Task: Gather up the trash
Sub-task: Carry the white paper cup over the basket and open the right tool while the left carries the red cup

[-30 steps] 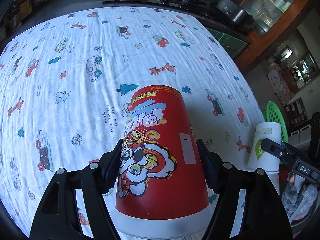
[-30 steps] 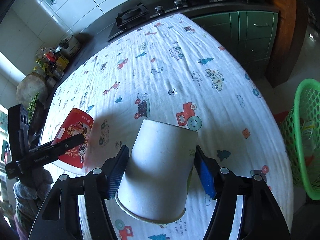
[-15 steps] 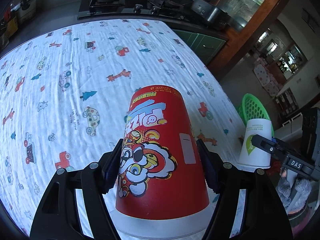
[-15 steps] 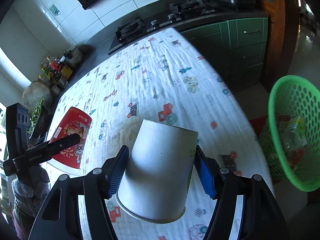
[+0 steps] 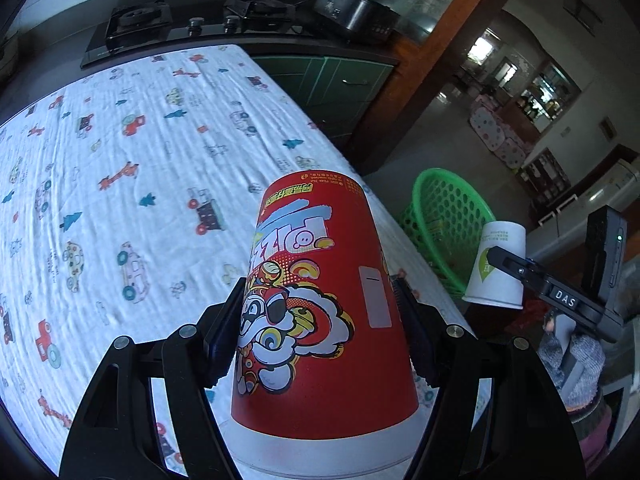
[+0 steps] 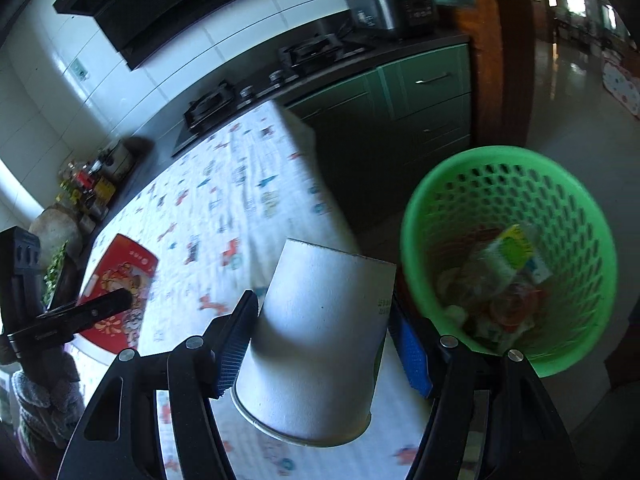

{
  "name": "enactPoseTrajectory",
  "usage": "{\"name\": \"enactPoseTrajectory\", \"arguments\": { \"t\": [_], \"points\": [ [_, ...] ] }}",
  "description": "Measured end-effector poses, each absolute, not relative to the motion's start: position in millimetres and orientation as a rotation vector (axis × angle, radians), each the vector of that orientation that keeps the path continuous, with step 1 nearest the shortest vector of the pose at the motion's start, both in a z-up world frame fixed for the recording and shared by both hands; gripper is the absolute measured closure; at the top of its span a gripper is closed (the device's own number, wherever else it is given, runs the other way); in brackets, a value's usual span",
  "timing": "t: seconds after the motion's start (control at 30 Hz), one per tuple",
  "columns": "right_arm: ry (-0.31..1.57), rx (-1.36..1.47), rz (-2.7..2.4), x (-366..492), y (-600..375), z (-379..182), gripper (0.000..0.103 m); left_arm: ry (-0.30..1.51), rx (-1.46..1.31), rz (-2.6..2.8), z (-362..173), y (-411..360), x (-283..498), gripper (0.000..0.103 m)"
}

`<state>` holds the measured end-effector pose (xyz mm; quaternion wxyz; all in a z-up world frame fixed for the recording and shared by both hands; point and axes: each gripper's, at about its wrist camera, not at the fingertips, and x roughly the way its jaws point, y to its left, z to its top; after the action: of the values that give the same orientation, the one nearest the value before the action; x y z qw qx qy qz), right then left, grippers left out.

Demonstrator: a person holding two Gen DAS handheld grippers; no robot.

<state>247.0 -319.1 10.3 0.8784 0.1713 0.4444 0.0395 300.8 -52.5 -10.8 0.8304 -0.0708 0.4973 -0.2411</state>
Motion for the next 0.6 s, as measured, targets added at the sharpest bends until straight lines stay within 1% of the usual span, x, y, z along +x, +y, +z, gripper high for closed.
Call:
{"name": "enactPoseTrajectory", "arguments": {
  "t": [0.27, 0.6],
  "points": [
    [0.863, 0.289, -0.085, 233, -398, 4, 0.04, 1.055, -0.132, -0.587, -8, -111, 305, 0.034],
    [0.891, 0.235, -0.187, 246, -451, -31, 0.04, 1.06, -0.102, -0.66, -5, -177, 317, 0.034]
  ]
}}
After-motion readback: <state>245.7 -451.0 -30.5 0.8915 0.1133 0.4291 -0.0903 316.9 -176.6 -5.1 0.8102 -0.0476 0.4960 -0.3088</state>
